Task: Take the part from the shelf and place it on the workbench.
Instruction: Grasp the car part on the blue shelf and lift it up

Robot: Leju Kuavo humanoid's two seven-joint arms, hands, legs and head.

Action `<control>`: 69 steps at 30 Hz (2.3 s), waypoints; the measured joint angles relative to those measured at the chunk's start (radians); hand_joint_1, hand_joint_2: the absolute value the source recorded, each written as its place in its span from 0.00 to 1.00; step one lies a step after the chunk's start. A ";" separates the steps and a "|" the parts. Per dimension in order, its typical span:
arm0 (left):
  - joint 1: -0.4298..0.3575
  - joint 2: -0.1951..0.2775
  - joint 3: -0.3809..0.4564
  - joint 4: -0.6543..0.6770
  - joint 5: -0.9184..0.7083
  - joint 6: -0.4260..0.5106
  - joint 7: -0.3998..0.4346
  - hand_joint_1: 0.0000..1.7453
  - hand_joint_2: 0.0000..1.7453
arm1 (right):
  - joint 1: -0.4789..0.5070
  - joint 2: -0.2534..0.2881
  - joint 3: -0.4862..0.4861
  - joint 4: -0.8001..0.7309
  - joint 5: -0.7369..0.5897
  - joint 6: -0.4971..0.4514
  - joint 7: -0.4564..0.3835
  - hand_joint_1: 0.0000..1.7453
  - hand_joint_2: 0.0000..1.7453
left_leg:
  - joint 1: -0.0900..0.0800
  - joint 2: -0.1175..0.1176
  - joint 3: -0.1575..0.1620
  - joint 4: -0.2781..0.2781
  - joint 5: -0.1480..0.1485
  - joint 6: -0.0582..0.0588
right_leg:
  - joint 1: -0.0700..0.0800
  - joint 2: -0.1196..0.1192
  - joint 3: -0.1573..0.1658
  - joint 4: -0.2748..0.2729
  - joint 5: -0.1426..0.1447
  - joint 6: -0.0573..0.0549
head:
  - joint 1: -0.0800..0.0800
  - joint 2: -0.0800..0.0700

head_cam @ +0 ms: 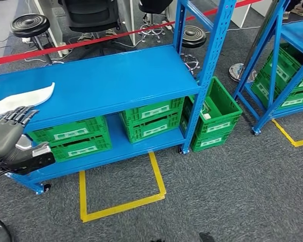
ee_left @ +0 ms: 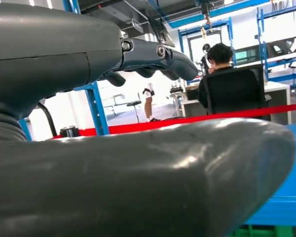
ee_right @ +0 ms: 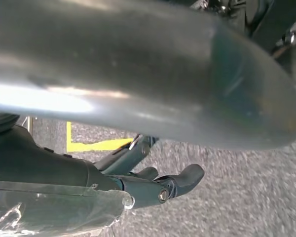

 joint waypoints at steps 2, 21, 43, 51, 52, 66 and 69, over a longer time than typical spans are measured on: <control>-0.004 0.002 -0.006 0.003 -0.001 0.001 0.000 0.00 0.00 | -0.001 0.002 0.000 0.002 0.000 0.001 0.000 0.00 0.00 | 0.001 0.001 0.002 0.010 -0.016 -0.020 | -0.003 -0.005 0.027 -0.073 0.014 -0.011 | 0.004 0.000; 0.184 0.204 0.198 -0.018 0.039 0.021 0.026 0.00 0.00 | 0.016 0.002 0.000 0.015 -0.015 0.011 0.000 0.00 0.00 | -0.038 -0.049 -0.191 0.054 0.107 0.026 | 0.032 0.061 0.174 -0.063 -0.125 -0.064 | -0.026 0.001; 0.538 0.408 0.586 -0.251 0.013 -0.039 0.030 0.00 0.00 | 0.003 0.010 0.000 0.018 -0.025 -0.002 -0.003 0.00 0.00 | -0.028 -0.049 -0.236 0.323 -0.107 -0.020 | 0.033 0.022 0.140 -0.117 -0.051 -0.109 | -0.032 0.000; 0.576 0.360 0.590 -0.254 0.054 -0.037 -0.010 0.00 1.00 | -0.002 0.007 0.000 0.020 -0.017 -0.002 0.007 0.00 0.00 | 0.008 -0.032 -0.204 0.058 0.136 -0.020 | 0.015 0.024 0.202 -0.106 -0.141 -0.046 | -0.048 -0.001; 0.581 0.357 0.592 -0.257 0.062 -0.037 -0.015 0.00 1.00 | -0.002 0.007 0.000 0.020 -0.016 -0.002 0.008 0.00 0.00 | 0.007 -0.033 -0.202 0.060 0.132 -0.010 | 0.014 0.021 0.204 -0.098 -0.151 -0.041 | -0.047 -0.001; 0.735 0.285 0.631 -0.357 0.147 -0.017 -0.085 0.00 1.00 | -0.011 0.015 0.007 0.020 0.017 -0.023 0.026 0.00 0.00 | -0.033 -0.038 -0.138 0.059 0.078 0.025 | 0.046 0.019 0.116 -0.087 -0.057 -0.082 | -0.043 -0.001; 0.792 0.266 0.655 -0.398 0.118 0.001 -0.080 0.00 1.00 | -0.012 0.016 0.032 0.020 0.064 -0.053 0.075 0.00 0.00 | -0.032 -0.038 -0.135 0.050 0.081 0.022 | 0.047 0.020 0.115 -0.086 -0.059 -0.086 | -0.044 -0.001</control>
